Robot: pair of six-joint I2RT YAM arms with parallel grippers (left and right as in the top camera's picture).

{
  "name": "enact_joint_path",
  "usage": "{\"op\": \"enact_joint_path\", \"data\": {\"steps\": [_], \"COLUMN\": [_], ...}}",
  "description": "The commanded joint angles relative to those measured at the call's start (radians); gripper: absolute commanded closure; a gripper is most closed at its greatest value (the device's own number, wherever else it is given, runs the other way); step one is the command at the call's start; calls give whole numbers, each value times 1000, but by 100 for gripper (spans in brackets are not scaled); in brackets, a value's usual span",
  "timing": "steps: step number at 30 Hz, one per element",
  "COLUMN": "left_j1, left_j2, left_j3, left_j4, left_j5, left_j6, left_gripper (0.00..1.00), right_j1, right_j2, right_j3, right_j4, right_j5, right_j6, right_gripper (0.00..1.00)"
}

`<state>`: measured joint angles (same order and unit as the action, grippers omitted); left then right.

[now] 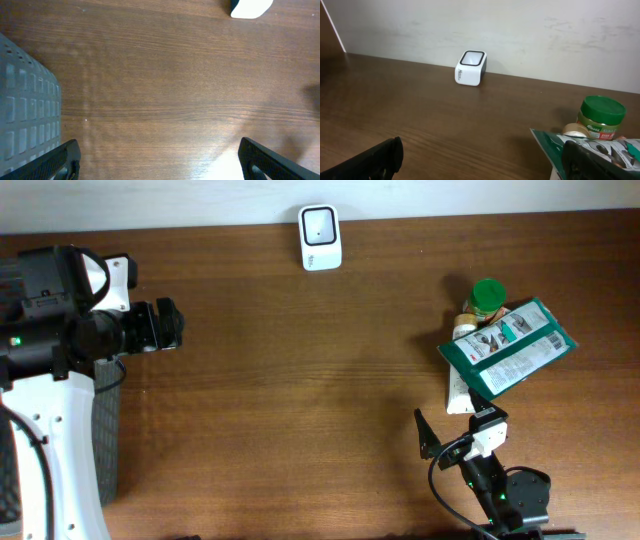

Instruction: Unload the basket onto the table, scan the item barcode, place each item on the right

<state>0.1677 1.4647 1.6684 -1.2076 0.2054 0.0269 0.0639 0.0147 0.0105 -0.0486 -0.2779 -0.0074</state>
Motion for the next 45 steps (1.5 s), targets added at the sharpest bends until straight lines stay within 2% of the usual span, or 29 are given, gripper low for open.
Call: {"op": "enact_joint_path", "data": {"steps": [1,3,11,16,21,29,34,45], "left_j1": [-1,-1,-20,-48,-48,-47,-47,-48], "left_j2": [-8,-8,-103,-291,-541,-834,-887,-937], "left_j3": [13,13,-34,-266,-625,-1070,-1250,-1448], "left_j4": [-17,-51,64,277,563,921,1104,1299], "left_j5": [-27,-18,-2,1,9,8,8,16], "left_j6": [12,12,86,103,103,103,102,102], "left_gripper": [2,2,1,1,1,1,1,1], "right_j1": [-5,-5,-5,-5,-5,-5,-5,-5], "right_j2": [-9,-9,-9,-9,-9,-9,-9,-9], "right_j3": [-5,-5,-5,-5,-5,-5,-5,-5], "right_j4": [-5,-5,-5,-5,-5,-5,-5,-5], "right_j5": [-2,-2,-2,-2,-2,-2,-2,-2], "right_j6": [-4,-4,-4,-4,-4,-4,-4,-4], "right_gripper": [2,2,2,2,2,2,2,2]}}
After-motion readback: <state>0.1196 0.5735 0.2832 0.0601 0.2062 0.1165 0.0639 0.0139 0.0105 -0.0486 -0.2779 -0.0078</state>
